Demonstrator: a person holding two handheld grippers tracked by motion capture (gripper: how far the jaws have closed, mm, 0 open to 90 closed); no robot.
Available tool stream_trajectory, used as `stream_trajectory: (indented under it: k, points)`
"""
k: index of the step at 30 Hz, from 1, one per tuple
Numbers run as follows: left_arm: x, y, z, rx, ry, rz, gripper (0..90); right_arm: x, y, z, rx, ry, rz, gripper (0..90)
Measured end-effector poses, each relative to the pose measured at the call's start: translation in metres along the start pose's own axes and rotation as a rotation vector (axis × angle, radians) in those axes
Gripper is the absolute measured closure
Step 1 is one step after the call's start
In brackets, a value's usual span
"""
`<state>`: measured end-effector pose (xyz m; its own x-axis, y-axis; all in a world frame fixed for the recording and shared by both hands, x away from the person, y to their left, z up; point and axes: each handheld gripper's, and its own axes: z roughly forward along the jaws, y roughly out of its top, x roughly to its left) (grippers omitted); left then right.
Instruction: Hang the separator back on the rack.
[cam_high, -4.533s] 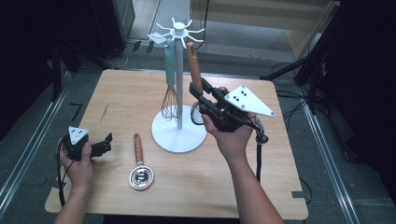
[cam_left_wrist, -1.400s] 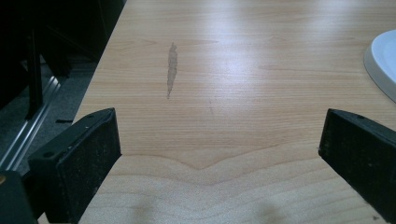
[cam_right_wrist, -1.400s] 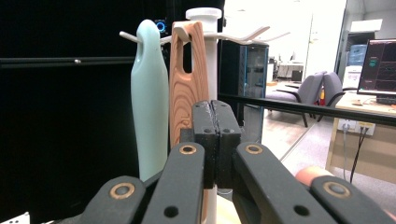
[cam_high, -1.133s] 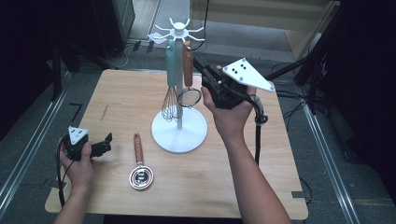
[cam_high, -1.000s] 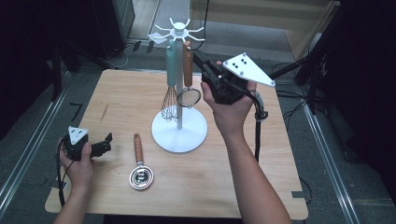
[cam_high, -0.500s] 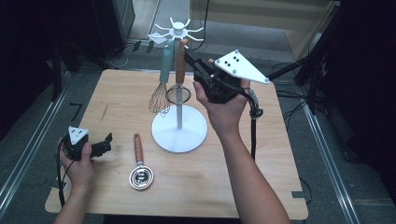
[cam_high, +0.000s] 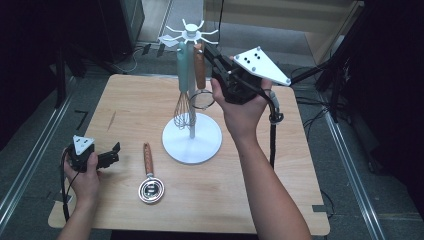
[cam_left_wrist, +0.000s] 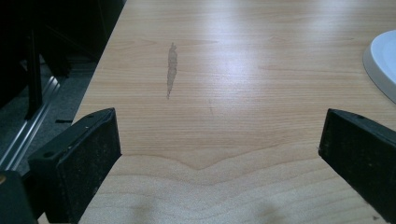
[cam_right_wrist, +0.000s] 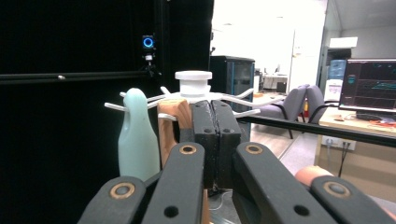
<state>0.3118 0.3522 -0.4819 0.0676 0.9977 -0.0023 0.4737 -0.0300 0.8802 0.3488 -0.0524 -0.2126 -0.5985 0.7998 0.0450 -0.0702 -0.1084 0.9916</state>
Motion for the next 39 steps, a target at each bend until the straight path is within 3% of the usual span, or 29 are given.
stream_trajectory:
  k: [4, 15, 34, 39]
  points:
    - [0.000, 0.000, 0.000, -0.001, -0.001, -0.001, 0.0, -0.001, -0.002, 0.002, 0.011, -0.009, -0.007, 90.0]
    - [0.000, 0.000, 0.000, 0.002, -0.001, 0.001, 0.0, 0.004, -0.003, 0.003, 0.019, 0.053, -0.014, 90.0]
    - [0.000, 0.000, 0.000, -0.001, -0.003, 0.000, 0.0, 0.031, -0.005, 0.013, 0.013, 0.101, -0.019, 90.0]
    - [0.000, 0.000, 0.000, 0.000, -0.003, -0.001, 0.0, 0.037, -0.005, 0.018, 0.011, 0.097, -0.042, 90.0]
